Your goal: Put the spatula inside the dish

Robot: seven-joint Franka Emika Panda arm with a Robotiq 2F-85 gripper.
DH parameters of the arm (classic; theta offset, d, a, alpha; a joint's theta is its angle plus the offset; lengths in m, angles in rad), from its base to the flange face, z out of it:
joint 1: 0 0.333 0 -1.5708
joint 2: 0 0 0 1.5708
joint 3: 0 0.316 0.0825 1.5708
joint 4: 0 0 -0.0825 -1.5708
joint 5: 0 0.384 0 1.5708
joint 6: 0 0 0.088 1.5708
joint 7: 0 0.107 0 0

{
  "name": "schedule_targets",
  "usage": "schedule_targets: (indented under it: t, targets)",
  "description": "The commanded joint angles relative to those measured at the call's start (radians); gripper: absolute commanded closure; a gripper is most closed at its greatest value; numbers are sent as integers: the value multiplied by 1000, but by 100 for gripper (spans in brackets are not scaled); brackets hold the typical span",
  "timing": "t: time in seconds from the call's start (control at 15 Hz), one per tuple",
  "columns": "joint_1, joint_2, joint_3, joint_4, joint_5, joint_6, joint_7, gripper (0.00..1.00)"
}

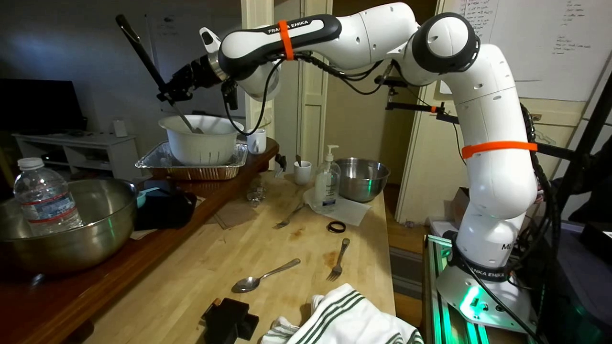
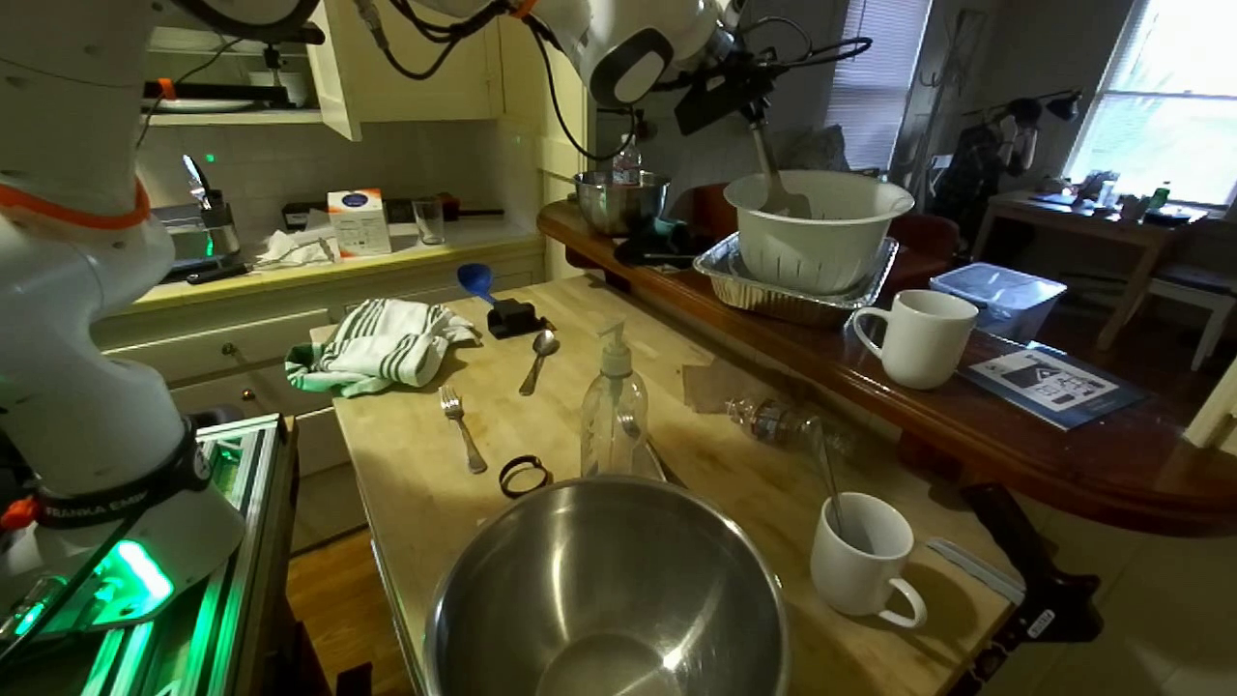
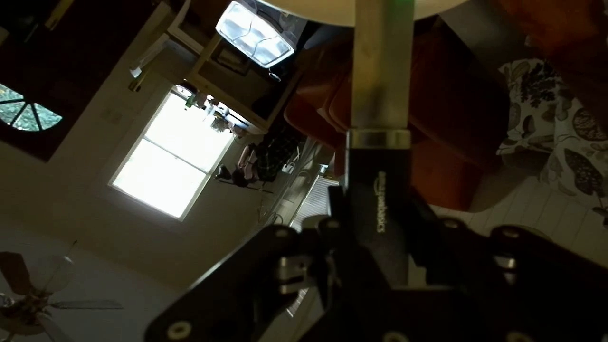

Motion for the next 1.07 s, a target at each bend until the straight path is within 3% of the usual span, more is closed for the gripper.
schedule_targets:
  t: [0.0,0.13,0.47,1.0]
  targets:
    - [-19,-23,3,-26,17,-26,14,43]
    - [-18,-24,-1,-24,15,-24,24,35]
    - [-15,-26,-11,-24,10,-23,42,0]
    - [6,-48,-49,-24,2,-30,94,0]
